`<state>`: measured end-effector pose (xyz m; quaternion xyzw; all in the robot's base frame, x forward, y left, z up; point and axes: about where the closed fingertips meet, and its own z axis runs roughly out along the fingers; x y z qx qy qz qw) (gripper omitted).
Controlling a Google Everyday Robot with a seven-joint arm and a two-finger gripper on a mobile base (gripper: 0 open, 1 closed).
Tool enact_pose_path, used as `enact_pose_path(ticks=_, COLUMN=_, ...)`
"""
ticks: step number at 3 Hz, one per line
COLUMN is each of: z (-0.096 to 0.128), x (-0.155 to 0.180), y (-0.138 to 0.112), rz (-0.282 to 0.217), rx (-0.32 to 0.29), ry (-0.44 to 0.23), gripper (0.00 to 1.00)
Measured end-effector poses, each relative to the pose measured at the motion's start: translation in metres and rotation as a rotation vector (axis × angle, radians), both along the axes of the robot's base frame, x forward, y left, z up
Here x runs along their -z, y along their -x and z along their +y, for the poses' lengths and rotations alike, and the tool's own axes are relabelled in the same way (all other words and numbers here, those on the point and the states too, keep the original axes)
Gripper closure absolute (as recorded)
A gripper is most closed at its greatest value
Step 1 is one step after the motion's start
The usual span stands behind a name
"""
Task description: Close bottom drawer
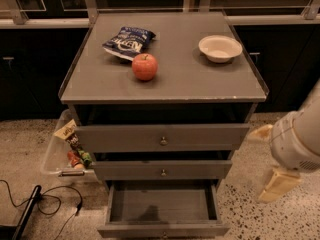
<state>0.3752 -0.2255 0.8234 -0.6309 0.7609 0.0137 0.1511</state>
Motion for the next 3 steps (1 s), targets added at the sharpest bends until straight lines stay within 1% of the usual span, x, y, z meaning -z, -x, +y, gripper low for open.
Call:
enact_pose_path(ticks=1, z=-0.0078, x=0.0738, y=0.0184, rz=0.068, rx=0.003, ry=-0.013, gripper=0.47)
enact_pose_path(ticks=3, z=-0.0072, x=0.0787, y=0.0218, rz=0.075, rx=0.003, ry=-0.012, gripper=0.93)
